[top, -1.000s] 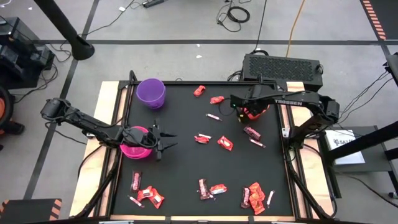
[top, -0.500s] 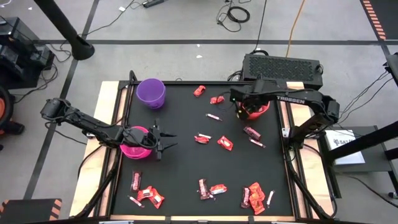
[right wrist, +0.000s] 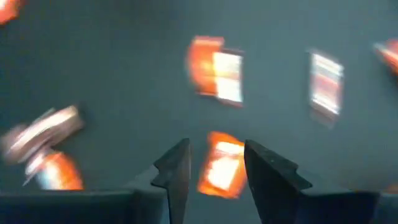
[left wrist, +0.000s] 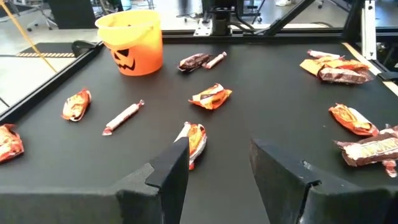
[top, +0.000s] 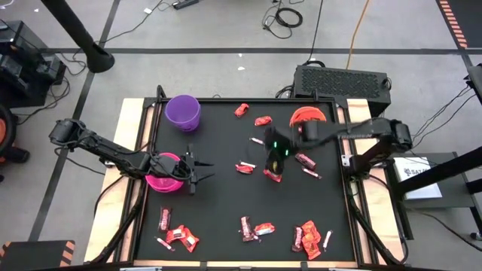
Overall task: Sort candy by brand, put in halloween buckets
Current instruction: Put the brown candy into the orange bucket
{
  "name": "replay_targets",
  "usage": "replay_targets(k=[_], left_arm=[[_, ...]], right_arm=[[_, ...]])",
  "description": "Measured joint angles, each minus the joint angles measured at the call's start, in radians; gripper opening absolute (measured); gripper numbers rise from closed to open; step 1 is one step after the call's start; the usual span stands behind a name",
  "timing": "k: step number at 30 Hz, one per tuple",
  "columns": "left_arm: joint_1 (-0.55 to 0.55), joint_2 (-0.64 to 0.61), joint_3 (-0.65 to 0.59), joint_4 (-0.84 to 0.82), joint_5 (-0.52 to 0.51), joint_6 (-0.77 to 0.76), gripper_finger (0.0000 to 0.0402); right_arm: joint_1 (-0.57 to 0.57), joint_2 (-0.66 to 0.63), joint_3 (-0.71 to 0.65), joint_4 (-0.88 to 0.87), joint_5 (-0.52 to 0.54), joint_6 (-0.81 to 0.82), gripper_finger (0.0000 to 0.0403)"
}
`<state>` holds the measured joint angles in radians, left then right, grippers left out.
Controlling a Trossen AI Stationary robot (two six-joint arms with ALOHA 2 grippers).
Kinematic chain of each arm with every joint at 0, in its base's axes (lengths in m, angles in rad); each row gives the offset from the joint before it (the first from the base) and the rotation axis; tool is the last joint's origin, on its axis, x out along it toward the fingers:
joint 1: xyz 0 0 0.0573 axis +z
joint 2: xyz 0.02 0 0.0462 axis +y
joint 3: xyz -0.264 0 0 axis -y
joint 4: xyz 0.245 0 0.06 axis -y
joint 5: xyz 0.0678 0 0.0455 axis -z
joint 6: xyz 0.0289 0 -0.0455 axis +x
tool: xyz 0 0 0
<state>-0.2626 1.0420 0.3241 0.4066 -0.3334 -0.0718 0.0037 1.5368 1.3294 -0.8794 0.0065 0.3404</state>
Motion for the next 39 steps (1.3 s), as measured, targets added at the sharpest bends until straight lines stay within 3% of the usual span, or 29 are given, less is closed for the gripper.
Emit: replay_targets(k=[3,11,15,18,30,39], left_arm=[[0.000,0.000,0.000,0.000,0.015,0.000,0.0176],[0.000,0.000,0.000,0.002,0.017,0.000,0.0176],[0.000,0.000,0.000,0.003,0.017,0.000,0.0176],[0.000,0.000,0.000,0.004,0.017,0.004,0.0176],[0.001,0.000,0.001,0.019,0.021,0.028,0.0176],[0.001,0.003,0.001,0.004,0.023,0.024,0.0176]], right_arm=[[0.123,0.000,-0.075,0.176,-0.066,-0.163,0.0141],[0.345,0.002,-0.403,0.768,-0.063,-0.543,0.0141],[0.374,0.002,-0.539,1.070,-0.060,-0.563,0.0141],[0.374,0.030,-0.585,1.197,-0.061,-0.523,0.0141],[0.369,0.342,-0.446,1.242,-0.065,-0.604,0.0141],[0.347,0.446,-0.303,1.063,-0.065,-0.616,0.0141]])
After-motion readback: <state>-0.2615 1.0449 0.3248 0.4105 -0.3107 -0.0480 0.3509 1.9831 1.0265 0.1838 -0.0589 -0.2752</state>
